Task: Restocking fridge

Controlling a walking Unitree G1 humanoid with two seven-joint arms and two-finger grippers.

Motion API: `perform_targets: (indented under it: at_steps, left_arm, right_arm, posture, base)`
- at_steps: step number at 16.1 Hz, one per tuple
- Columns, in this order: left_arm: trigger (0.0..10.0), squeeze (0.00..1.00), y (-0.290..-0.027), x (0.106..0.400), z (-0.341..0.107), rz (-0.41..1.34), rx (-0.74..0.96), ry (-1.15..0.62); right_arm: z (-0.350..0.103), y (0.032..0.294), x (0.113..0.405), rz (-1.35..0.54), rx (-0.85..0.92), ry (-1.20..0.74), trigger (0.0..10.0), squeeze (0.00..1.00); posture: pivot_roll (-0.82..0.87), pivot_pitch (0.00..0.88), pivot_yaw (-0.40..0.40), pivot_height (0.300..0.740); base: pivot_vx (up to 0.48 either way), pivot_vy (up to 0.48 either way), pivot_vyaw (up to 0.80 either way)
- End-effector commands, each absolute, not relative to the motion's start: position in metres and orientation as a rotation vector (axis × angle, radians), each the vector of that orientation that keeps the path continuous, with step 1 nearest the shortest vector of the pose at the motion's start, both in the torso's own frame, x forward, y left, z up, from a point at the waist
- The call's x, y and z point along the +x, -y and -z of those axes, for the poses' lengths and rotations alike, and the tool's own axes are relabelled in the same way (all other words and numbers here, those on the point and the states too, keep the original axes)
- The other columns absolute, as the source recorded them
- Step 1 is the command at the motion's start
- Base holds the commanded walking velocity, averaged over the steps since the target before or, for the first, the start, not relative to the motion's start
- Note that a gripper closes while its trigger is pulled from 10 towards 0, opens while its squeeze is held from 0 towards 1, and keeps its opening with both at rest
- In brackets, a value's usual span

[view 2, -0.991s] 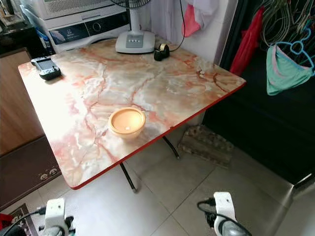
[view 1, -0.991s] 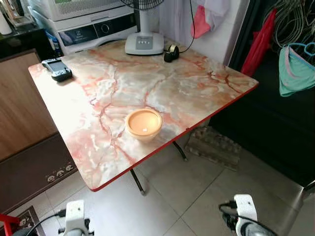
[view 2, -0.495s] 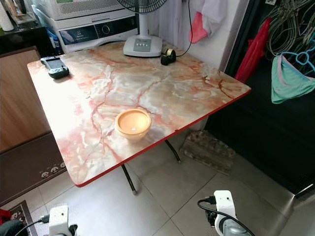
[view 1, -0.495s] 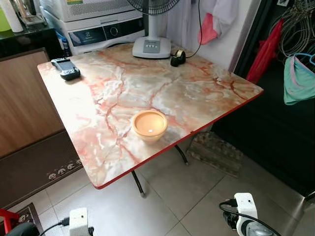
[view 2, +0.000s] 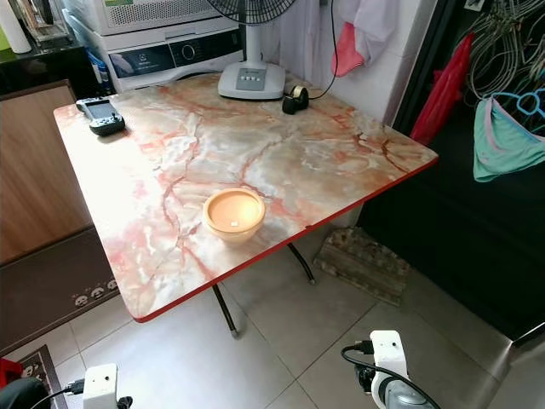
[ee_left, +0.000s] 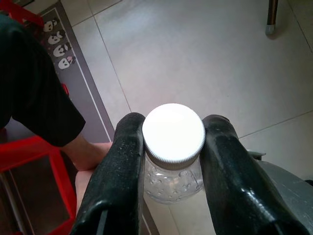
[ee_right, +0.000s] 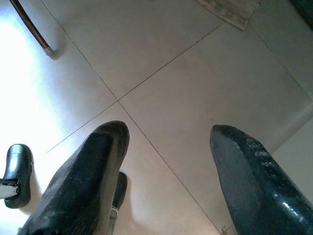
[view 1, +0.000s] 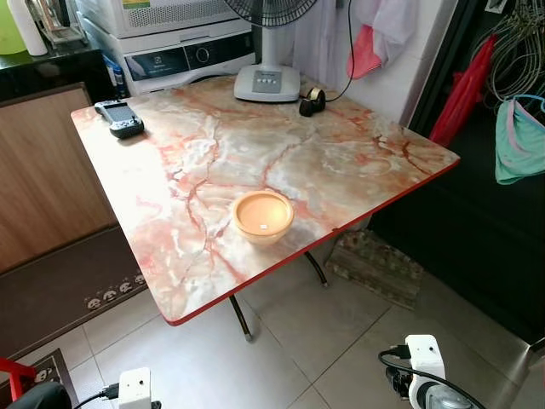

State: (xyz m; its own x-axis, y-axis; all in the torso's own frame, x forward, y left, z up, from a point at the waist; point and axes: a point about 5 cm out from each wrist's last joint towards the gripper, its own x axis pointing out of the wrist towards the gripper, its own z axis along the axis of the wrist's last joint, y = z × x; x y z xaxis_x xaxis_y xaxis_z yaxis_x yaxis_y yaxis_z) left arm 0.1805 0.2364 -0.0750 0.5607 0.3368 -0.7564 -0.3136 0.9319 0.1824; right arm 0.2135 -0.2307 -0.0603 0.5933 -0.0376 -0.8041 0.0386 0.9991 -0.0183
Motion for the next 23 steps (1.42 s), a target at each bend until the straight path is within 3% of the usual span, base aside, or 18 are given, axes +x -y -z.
perform_targets:
  at_steps: [1,11,23]
  left_arm:
    - [10.0,0.0,-0.2378,0.1768,0.0768,-0.371,0.036,-0.918]
    - [10.0,0.0,-0.2392,0.1705,0.0796,-0.354,0.048,-0.941]
    - [10.0,0.0,-0.2366,0.1697,0.0806,-0.349,0.049,-0.947]
  right_arm:
    - [0.0613,0.2316,0.2118,0.059,0.013,-0.949,10.0,0.0]
    - [0.0626,0.231,0.21,0.058,0.016,-0.954,10.0,0.0]
    - [0.0627,0.232,0.2092,0.061,0.016,-0.955,10.0,0.0]
  posture:
    - [0.09,0.0,-0.044,0.74]
    - [0.08,0.0,-0.039,0.74]
    - [0.08,0.0,-0.044,0.74]
  base:
    - [0.0,0.0,0.0]
    - [0.0,0.0,0.0]
    - [-0.198,0.0,0.0]
